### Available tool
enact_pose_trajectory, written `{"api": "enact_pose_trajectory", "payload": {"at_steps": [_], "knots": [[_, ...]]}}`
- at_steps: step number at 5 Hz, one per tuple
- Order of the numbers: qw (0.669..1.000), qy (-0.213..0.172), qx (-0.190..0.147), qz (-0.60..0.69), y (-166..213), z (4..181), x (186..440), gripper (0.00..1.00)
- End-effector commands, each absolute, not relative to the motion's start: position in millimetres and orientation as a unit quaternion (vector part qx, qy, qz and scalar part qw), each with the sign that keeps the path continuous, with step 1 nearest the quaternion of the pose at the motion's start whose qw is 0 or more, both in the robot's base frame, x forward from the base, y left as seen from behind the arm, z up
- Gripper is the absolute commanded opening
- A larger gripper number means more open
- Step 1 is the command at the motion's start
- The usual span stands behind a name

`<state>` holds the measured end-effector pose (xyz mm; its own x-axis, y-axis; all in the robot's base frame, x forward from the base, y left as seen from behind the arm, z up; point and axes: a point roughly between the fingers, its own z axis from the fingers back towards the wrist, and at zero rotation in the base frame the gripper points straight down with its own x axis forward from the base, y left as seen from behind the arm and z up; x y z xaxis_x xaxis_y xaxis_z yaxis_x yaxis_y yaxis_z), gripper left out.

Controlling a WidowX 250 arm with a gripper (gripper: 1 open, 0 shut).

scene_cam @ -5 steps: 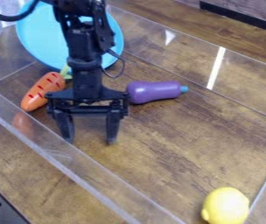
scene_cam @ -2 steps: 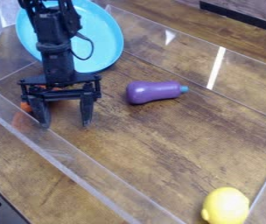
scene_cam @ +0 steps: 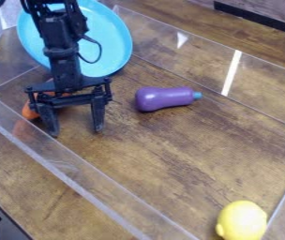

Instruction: Move the carrot to the left side

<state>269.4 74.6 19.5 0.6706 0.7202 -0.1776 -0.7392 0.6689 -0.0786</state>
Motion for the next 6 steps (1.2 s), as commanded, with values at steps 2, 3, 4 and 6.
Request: {"api": "enact_pose_trajectory", "payload": {"at_steps": [2, 3, 4, 6], "knots": [[0.906, 0.032, -0.084, 0.415, 80.4, 29.5, 284.9, 1.00], [0.903, 0.027, -0.089, 0.419, 89.3, 29.5, 286.0, 1.00], [0.892, 0.020, -0.095, 0.441, 91.2, 30.3, 289.9, 1.00], [0.875, 0.010, -0.102, 0.472, 91.8, 32.1, 293.9, 1.00]]}}
